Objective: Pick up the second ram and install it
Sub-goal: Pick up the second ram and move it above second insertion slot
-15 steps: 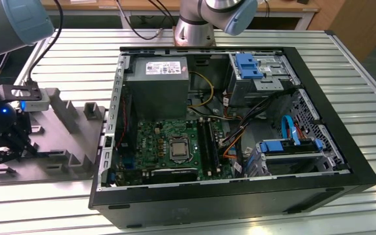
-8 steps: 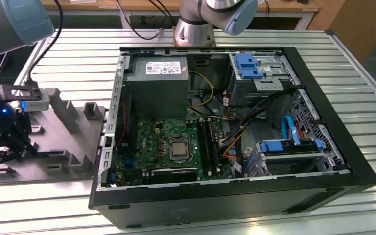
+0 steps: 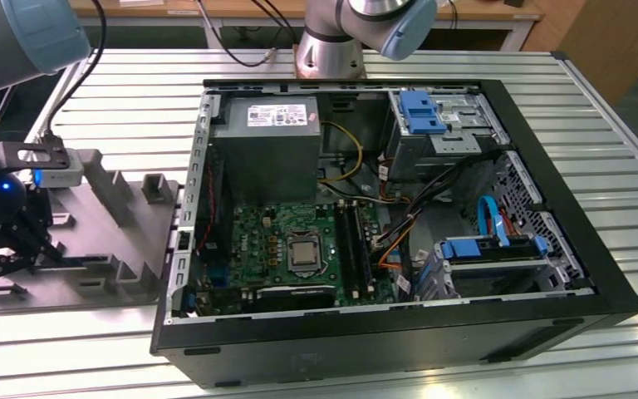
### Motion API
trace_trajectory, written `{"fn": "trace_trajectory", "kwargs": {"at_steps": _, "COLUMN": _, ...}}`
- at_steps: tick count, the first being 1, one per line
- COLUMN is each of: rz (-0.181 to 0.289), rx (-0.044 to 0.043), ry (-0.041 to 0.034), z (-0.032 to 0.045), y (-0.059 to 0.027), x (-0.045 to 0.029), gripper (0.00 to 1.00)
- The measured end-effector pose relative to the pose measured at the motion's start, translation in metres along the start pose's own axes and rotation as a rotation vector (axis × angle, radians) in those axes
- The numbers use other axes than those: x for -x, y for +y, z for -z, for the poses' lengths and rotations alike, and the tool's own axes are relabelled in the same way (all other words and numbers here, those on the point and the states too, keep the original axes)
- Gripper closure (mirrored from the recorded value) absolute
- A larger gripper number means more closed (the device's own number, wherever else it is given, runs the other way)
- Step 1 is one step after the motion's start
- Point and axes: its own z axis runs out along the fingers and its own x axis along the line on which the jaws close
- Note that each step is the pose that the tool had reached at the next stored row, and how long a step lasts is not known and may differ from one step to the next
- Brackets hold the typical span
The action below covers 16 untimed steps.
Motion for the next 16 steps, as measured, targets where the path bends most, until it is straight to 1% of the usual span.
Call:
{"fn": "trace_trajectory", "kwargs": {"at_steps": 6, "rz": 0.000, "rx": -0.0001, "ry": 0.0000, "z": 0.0000, "y": 0.0000, "x": 0.0000, "gripper": 0.89}}
{"fn": "trace_trajectory", "kwargs": {"at_steps": 9, "rz": 0.020, "rx": 0.0003, "ry": 0.0001, "z": 0.0001, "y": 0.0000, "x": 0.0000, "gripper": 0.89}}
{"fn": "trace_trajectory", "kwargs": {"at_steps": 13, "rz": 0.021, "rx": 0.0002, "ry": 0.0001, "z": 0.0000, "y": 0.0000, "x": 0.0000, "gripper": 0.89}}
{"fn": "trace_trajectory", "kwargs": {"at_steps": 16, "rz": 0.020, "rx": 0.0005, "ry": 0.0002, "z": 0.0019, "y": 0.0000, "x": 0.0000, "gripper": 0.89}}
